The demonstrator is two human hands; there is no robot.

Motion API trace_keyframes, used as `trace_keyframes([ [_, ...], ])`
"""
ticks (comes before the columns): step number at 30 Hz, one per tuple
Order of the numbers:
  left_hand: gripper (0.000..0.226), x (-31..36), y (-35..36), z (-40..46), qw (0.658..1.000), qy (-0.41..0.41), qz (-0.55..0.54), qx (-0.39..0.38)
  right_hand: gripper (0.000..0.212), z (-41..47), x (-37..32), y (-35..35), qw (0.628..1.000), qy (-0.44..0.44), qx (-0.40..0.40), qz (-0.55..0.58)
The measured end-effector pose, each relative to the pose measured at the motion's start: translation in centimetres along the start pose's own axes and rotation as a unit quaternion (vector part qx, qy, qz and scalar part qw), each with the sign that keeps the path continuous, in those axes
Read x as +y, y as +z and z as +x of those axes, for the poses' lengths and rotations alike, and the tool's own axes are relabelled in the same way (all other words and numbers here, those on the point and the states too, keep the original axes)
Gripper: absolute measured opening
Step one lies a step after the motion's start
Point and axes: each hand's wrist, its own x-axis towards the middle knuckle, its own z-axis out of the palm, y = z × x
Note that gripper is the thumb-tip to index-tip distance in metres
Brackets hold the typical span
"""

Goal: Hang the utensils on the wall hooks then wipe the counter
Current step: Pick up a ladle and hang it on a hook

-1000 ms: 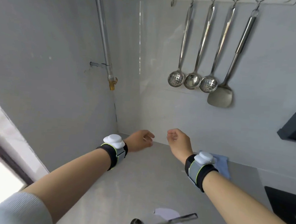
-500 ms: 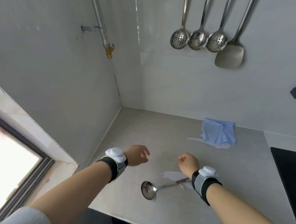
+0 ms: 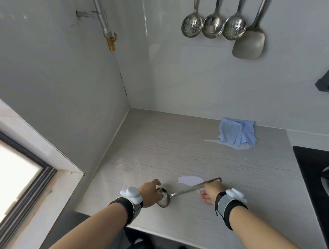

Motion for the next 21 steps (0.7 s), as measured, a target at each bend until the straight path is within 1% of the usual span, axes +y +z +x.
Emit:
trace_keyframes([
  [3,0.054,0.0,1.0,0.0,1.0,0.004,0.011,0.012,0.021,-0.2,-0.1,0.1,0.998,0.014,-0.036,0.045],
  [7,0.042,-0.4,1.4,-0.1,0.999,0.008,-0.017,0.029,0.022,0.0,-0.2,0.5,0.993,0.011,-0.035,0.112],
  [11,0.037,-1.3,1.1,-0.4,0.996,0.025,-0.071,0.042,0.014,-0.2,-0.6,1.1,0.995,-0.003,-0.03,0.091],
  [17,0.027,-0.2,-1.1,0.0,0.981,0.042,-0.15,0.112,0.009,-1.4,-4.3,1.7,0.985,-0.086,-0.055,0.14],
  [19,0.026,0.4,-2.0,0.2,0.972,0.049,-0.184,0.136,0.012,-2.0,-6.0,1.8,0.978,-0.115,-0.066,0.159],
  [21,0.026,1.2,-2.9,0.5,0.961,0.062,-0.212,0.163,0.021,-2.6,-7.7,1.9,0.97,-0.147,-0.09,0.169],
])
